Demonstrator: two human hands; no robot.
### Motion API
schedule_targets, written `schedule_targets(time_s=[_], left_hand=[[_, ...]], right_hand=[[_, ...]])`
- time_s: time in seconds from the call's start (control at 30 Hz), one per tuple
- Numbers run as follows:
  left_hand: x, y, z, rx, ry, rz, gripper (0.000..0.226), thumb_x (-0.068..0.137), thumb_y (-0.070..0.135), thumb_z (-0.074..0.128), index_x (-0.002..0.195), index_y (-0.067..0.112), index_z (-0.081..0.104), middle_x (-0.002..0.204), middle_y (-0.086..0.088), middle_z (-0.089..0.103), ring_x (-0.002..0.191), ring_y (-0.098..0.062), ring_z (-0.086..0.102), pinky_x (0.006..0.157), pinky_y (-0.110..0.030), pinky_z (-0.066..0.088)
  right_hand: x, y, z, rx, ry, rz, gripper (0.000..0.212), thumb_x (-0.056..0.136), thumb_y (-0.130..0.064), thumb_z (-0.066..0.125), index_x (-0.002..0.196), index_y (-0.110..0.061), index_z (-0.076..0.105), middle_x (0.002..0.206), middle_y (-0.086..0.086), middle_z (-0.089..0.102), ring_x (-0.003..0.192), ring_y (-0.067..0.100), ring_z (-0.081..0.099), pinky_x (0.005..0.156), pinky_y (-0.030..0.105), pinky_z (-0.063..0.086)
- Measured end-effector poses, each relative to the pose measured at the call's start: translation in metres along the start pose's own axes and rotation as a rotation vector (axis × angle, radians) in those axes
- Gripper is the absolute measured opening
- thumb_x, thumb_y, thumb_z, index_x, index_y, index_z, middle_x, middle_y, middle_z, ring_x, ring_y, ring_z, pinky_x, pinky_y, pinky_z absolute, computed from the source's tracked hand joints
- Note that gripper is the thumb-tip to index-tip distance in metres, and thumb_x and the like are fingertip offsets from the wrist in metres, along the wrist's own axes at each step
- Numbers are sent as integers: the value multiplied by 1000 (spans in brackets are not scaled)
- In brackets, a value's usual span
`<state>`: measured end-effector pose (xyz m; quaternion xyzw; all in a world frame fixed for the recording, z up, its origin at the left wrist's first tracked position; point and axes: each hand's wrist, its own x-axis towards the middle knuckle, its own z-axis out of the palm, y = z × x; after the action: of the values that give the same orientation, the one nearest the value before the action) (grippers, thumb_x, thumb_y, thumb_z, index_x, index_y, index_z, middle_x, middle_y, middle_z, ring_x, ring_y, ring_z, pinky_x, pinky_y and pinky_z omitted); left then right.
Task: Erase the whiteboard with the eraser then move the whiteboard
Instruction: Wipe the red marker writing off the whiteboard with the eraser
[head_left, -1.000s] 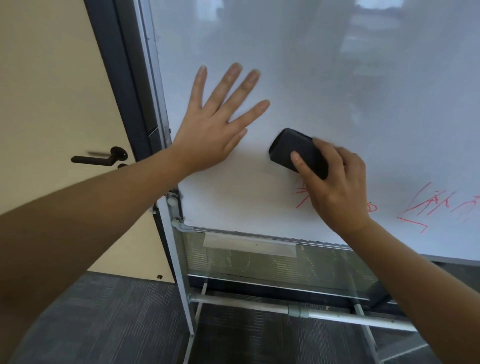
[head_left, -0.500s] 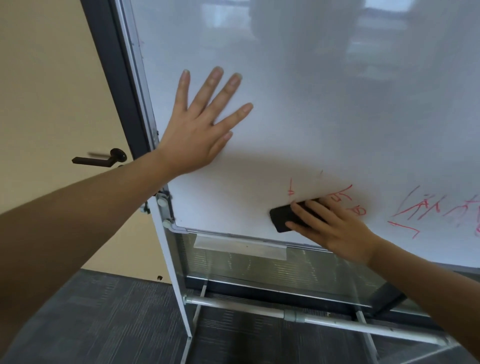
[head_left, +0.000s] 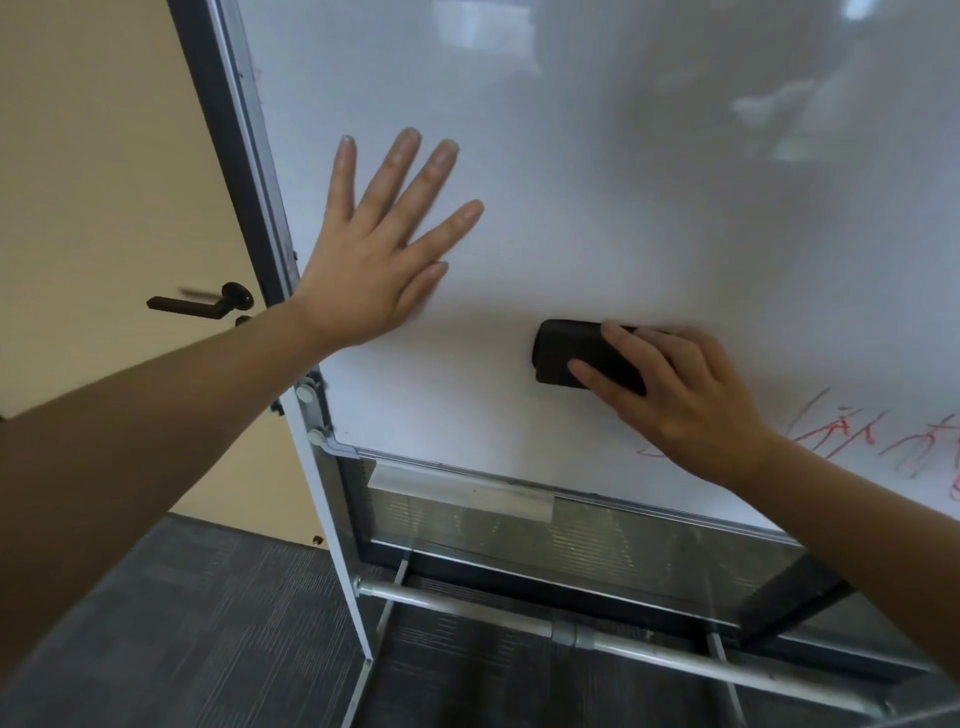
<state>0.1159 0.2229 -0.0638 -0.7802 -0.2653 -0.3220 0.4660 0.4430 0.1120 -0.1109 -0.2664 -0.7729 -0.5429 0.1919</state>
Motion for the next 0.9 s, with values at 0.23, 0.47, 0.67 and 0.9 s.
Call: schedule_targets(time_s=[0.23, 0.47, 0.67, 0.9], left_hand=[[0, -2, -2, 11, -8, -7, 55, 105, 40, 24, 153, 19, 10, 160, -8, -13, 147, -30, -10, 114, -62, 0], [0, 2, -1, 18, -2, -15, 61, 103, 43, 26, 155, 20, 5, 161, -9, -12, 147, -30, -9, 114, -62, 1], [0, 4, -2, 30, -4, -16, 64, 102, 46, 28, 156, 20, 3, 161, -9, -11, 148, -31, -9, 114, -63, 3], [3, 19, -4, 8, 5, -68, 69, 101, 48, 32, 156, 18, 4, 162, -9, -10, 148, -32, -7, 113, -66, 4]], right_hand=[[-27, -10, 1, 48, -100, -125, 38, 100, 0, 40, 133, -14, 50, 129, 21, 46, 102, 33, 48, 92, 44, 37], [-47, -6, -4, 81, -166, -193, 39, 101, 0, 32, 134, -14, 48, 129, 20, 44, 104, 32, 47, 94, 45, 37], [-40, 23, -15, 39, -70, -120, 43, 93, 0, 54, 133, -16, 54, 127, 20, 48, 101, 32, 47, 91, 43, 38], [-36, 40, -22, -21, 63, 34, 48, 86, -9, 68, 130, -22, 55, 127, 16, 50, 100, 30, 48, 85, 43, 37]])
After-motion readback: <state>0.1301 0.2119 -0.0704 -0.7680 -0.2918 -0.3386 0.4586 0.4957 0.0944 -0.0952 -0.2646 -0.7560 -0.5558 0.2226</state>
